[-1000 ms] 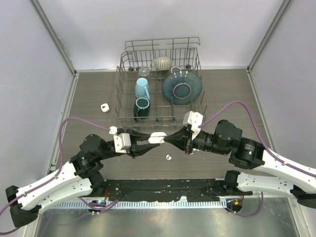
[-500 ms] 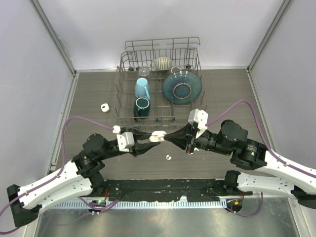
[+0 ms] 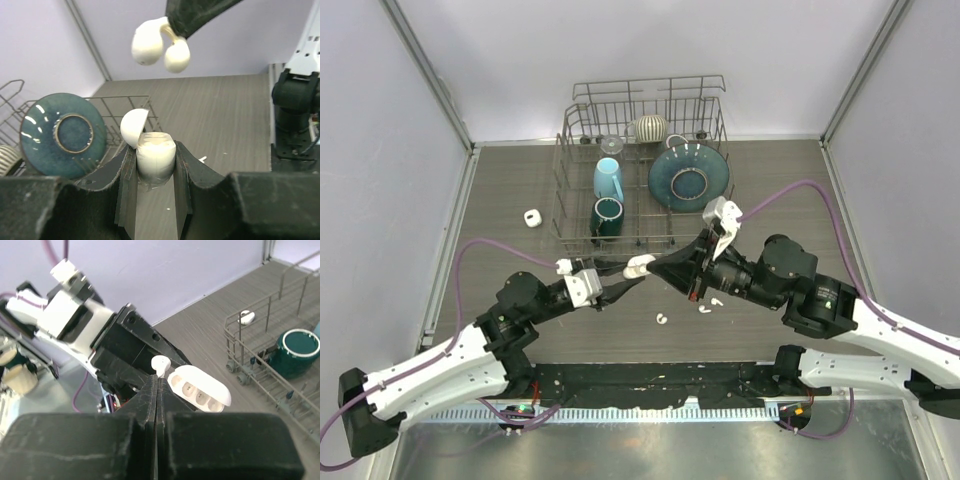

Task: Insert the wireless bluetooth earbuds into the charging case
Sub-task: Pick up the earbud from the charging case, then place the earbud in the charging case.

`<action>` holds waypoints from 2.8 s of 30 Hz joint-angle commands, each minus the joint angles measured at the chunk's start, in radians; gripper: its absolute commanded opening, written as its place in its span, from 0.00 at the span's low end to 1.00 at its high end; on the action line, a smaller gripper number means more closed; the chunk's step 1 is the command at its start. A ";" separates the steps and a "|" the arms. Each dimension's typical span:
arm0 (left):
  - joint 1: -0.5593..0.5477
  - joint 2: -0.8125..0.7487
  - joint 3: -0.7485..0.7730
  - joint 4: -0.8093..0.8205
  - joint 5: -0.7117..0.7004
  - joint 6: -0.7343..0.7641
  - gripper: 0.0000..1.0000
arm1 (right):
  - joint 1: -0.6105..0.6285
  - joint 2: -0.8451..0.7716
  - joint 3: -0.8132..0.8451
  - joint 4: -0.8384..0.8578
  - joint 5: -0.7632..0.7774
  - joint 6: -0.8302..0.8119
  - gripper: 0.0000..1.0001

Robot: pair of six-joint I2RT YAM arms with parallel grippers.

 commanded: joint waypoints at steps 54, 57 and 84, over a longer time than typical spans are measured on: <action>-0.120 0.119 0.009 0.346 -0.402 0.593 0.00 | -0.017 0.174 0.179 -0.229 0.397 0.921 0.01; -0.123 0.119 0.008 0.346 -0.398 0.593 0.00 | -0.015 0.175 0.175 -0.225 0.397 0.926 0.01; -0.171 0.181 0.017 0.403 -0.450 0.677 0.00 | -0.051 0.250 0.294 -0.366 0.365 1.029 0.01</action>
